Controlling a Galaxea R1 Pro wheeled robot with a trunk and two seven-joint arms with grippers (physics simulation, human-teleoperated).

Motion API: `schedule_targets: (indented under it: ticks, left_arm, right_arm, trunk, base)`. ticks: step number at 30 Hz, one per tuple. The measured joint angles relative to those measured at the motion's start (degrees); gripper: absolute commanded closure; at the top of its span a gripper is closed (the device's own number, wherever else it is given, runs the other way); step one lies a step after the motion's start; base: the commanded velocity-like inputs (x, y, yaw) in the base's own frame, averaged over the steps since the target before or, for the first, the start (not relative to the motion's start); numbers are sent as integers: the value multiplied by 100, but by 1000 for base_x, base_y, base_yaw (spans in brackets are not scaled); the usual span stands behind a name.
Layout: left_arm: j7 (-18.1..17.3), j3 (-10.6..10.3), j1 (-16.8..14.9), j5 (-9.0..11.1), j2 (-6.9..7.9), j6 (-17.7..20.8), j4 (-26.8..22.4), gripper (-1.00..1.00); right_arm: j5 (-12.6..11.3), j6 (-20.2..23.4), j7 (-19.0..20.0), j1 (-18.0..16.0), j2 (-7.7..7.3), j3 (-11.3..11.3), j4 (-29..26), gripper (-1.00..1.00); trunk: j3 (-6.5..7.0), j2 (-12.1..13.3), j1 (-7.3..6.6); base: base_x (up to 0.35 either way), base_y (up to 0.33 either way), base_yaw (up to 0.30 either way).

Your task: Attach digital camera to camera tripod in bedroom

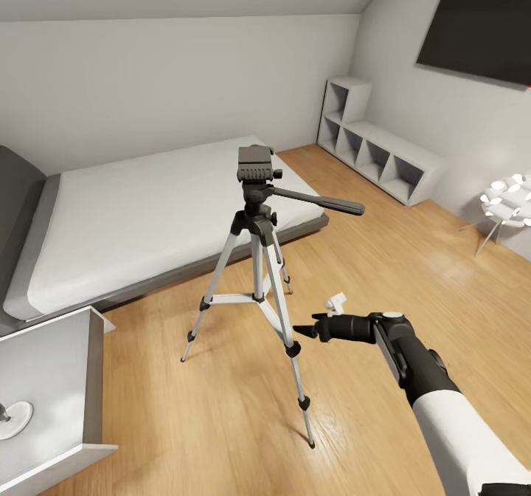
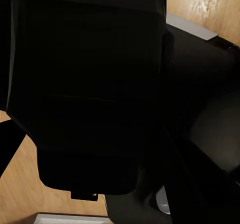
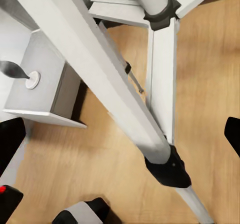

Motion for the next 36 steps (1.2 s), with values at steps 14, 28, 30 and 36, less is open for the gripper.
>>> schedule_targets:
  ticks: [14, 28, 30, 36]
  left_arm:
    - [0, 1, 0, -4, 6, 0, 0, 100]
    - [0, 1, 0, -4, 4, -1, -2, 100]
    - [0, 1, 0, -3, 6, 0, -1, 100]
    - [0, 1, 0, -9, 1, 0, -7, 100]
  right_arm:
    - [22, -18, -201, 0, 643, 38, 52, -100]
    - [-31, -788, -636, 0, 783, 28, 193, -100]
    - [-43, -943, -807, -1, 810, 24, 325, -100]
    - [-55, -1164, -1455, -1, 836, 20, 530, -100]
  trunk:
    - [0, 0, 0]
    - [0, 0, 0]
    - [0, 0, 0]
    - [0, 0, 0]
  base:
    - [0, 0, 0]
    - [0, 0, 0]
    - [0, 0, 0]
    - [0, 0, 0]
